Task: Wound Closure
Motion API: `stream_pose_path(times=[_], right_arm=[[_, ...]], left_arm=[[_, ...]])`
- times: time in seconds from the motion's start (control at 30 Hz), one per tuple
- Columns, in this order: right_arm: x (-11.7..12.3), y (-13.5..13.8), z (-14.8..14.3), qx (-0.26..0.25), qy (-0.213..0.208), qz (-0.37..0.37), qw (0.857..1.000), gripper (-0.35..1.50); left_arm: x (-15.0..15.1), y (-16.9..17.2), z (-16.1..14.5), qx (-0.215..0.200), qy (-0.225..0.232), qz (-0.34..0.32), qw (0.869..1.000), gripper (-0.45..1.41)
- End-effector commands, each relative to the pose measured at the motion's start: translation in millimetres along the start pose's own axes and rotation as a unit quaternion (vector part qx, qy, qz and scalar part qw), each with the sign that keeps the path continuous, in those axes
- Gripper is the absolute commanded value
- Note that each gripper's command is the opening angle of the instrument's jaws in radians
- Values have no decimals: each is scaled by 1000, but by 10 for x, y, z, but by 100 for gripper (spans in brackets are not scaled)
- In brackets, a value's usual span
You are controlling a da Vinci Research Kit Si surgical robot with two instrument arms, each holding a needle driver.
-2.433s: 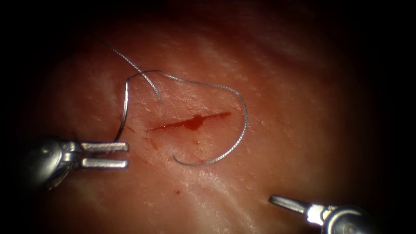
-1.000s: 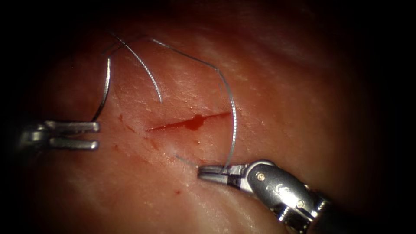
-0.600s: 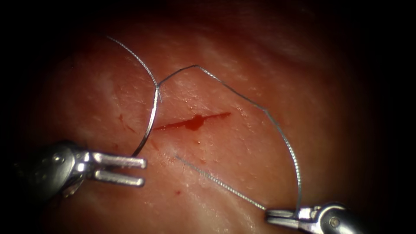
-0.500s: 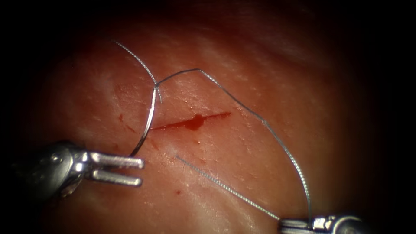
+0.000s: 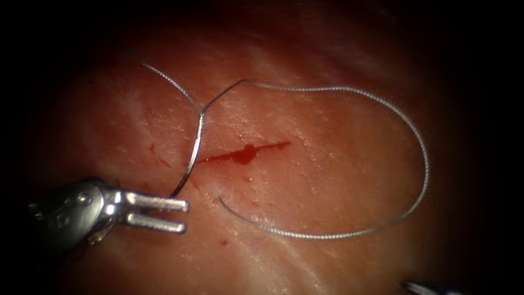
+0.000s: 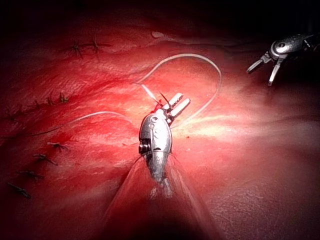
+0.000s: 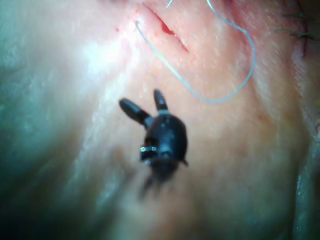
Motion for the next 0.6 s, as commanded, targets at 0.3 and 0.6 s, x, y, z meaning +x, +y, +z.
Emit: stream_pose_path(times=[0.3, 0.6], right_arm=[[4, 57, 16, -59, -5, 26, 998, 143], [72, 24, 128, -30, 14, 15, 999, 133]], left_arm=[[-19, -20, -22, 28, -28, -1, 999, -45], [-46, -20, -2, 21, -27, 2, 999, -45]])
